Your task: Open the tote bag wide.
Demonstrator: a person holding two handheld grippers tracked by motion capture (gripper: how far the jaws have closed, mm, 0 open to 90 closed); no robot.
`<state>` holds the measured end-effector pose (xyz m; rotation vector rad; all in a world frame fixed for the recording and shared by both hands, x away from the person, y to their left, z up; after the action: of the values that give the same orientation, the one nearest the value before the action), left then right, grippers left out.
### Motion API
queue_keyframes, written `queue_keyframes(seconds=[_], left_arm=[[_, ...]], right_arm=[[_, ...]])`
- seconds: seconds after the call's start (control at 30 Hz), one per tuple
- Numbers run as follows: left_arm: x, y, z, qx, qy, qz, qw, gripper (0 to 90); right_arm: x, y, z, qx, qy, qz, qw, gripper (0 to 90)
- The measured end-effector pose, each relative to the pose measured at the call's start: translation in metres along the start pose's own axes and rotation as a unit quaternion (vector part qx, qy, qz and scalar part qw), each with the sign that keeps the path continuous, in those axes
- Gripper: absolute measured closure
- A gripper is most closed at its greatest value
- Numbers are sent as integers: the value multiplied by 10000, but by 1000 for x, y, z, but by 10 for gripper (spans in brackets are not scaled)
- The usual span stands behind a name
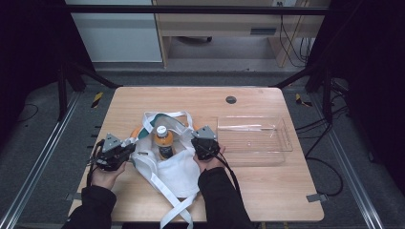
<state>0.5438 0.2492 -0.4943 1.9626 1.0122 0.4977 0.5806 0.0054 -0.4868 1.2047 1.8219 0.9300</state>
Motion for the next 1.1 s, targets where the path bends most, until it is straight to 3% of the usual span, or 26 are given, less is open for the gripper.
queue_keyframes(seconds=[0.33,0.6,0.93,1.1], left_arm=[[1,-3,3,47,55,-17,10000,874],[2,-8,7,201,105,55,9997,871],[2,-11,11,291,93,85,9995,851],[1,-11,12,312,30,107,9995,791]], right_arm=[[5,-15,17,286,-55,-42,9996,884],[15,-31,28,556,79,-151,9983,881],[17,-37,31,527,63,-156,9985,879],[16,-35,28,491,84,-101,9987,860]])
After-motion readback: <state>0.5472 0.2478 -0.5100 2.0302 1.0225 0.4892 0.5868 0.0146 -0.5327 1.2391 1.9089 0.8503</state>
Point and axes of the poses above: each handheld gripper's, and its own axes: z roughly forward along the jaws, y roughly out of its top, x roughly to its left, the point moved 9 cm from there along z, roughly forward along the jaws, and after that the axes turned 9 degrees about -y, right-handed, at the moved point
